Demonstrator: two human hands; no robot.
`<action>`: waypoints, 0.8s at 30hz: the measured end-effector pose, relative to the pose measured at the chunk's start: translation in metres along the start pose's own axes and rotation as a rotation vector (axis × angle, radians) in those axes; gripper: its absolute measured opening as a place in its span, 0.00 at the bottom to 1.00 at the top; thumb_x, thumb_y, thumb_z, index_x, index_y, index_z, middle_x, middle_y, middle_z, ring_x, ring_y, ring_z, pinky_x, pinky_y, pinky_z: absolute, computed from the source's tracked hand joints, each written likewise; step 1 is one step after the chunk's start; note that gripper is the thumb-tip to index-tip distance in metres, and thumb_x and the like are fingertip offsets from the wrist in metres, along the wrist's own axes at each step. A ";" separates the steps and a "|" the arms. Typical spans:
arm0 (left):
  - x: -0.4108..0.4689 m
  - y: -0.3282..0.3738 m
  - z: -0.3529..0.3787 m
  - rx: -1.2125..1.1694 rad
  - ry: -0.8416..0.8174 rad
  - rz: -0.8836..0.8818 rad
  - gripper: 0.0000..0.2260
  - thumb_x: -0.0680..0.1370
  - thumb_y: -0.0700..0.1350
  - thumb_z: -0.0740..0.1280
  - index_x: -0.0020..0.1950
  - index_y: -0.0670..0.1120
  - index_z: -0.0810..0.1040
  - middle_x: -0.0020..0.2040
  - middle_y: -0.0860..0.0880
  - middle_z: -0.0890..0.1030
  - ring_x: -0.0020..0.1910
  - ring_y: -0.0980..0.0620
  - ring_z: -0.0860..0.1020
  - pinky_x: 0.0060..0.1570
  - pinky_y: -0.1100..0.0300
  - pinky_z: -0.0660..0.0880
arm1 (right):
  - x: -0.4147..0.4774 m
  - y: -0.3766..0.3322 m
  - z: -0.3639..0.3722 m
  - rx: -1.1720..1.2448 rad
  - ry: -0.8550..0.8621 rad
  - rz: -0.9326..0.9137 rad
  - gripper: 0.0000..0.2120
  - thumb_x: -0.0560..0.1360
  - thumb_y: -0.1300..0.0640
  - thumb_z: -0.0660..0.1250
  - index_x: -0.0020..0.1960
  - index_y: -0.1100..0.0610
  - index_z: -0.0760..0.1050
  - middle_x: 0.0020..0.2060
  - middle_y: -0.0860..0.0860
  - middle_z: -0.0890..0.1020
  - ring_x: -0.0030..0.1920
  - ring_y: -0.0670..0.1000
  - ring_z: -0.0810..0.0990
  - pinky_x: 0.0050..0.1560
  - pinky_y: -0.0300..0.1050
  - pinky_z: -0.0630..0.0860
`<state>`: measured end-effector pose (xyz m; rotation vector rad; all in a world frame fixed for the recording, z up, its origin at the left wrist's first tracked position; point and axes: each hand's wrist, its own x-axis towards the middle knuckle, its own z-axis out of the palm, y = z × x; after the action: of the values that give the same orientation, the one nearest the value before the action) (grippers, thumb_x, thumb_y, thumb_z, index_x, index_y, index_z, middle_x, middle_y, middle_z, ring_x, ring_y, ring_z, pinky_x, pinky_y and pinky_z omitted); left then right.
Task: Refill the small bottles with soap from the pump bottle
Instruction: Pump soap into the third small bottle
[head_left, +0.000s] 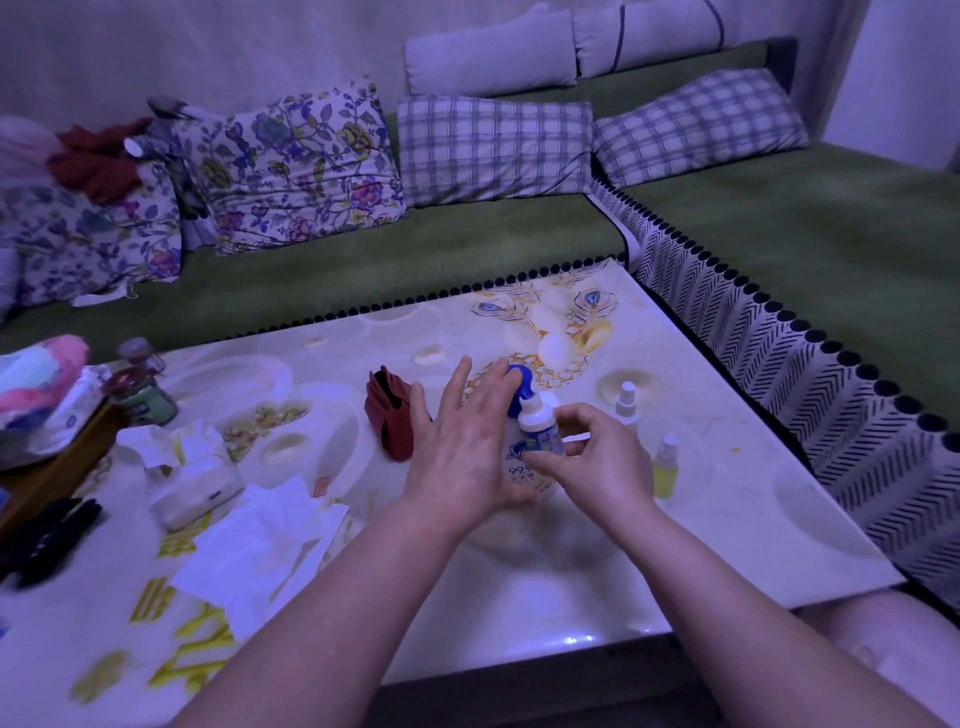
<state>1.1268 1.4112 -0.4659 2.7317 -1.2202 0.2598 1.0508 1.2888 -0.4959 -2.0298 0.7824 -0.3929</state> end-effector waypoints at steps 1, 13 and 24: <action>-0.001 0.000 0.002 0.007 -0.002 0.005 0.52 0.60 0.66 0.75 0.75 0.56 0.49 0.77 0.59 0.49 0.77 0.51 0.41 0.71 0.37 0.43 | 0.000 0.001 0.000 -0.006 -0.004 0.004 0.16 0.63 0.48 0.77 0.47 0.44 0.76 0.41 0.37 0.81 0.42 0.38 0.81 0.46 0.42 0.75; 0.003 0.001 -0.011 0.000 -0.026 0.001 0.51 0.59 0.66 0.74 0.74 0.56 0.51 0.77 0.60 0.50 0.76 0.53 0.39 0.70 0.36 0.41 | 0.001 -0.003 -0.004 0.012 0.005 -0.001 0.16 0.62 0.48 0.77 0.48 0.44 0.76 0.39 0.37 0.82 0.43 0.39 0.81 0.49 0.44 0.76; 0.002 0.002 -0.011 -0.052 -0.025 -0.013 0.52 0.59 0.63 0.76 0.75 0.56 0.50 0.77 0.60 0.49 0.76 0.53 0.40 0.70 0.36 0.41 | -0.001 -0.004 -0.004 0.043 0.009 -0.016 0.16 0.62 0.49 0.77 0.48 0.45 0.78 0.40 0.39 0.82 0.42 0.40 0.81 0.49 0.45 0.77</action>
<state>1.1252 1.4105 -0.4549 2.7048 -1.1979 0.1907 1.0497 1.2883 -0.4904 -1.9969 0.7573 -0.4245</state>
